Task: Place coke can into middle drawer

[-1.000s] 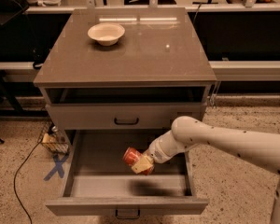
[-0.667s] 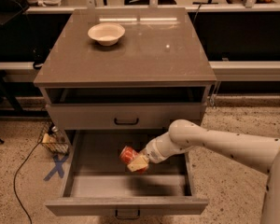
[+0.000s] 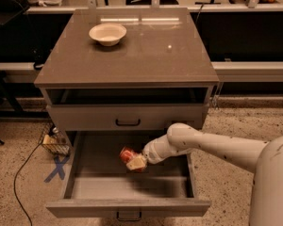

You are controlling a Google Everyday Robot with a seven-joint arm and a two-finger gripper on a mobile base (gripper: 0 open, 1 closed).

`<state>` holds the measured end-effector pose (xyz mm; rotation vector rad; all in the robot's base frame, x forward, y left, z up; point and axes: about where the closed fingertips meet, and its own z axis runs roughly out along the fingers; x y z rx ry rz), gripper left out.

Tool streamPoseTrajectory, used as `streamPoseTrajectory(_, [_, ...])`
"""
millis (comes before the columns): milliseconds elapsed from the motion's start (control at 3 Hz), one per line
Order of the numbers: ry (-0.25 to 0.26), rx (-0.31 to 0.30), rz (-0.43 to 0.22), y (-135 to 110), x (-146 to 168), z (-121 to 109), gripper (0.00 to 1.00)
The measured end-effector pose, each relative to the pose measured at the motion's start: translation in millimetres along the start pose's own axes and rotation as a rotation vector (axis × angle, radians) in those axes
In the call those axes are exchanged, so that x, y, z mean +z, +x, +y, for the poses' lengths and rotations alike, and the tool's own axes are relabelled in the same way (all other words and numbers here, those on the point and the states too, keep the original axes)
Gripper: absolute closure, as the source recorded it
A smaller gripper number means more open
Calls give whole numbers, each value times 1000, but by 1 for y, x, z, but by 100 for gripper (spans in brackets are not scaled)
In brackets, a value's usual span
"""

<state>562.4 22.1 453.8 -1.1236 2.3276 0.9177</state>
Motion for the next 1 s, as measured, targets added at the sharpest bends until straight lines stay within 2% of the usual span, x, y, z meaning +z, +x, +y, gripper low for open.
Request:
streamPoseTrajectory(333, [-2,29,-1,7,8,-12,0])
streamPoseTrajectory(667, [46,68,-30,18,-14,-28,0])
streamPoseTrajectory(1000, [116,103,-78,33,-54,-41,0])
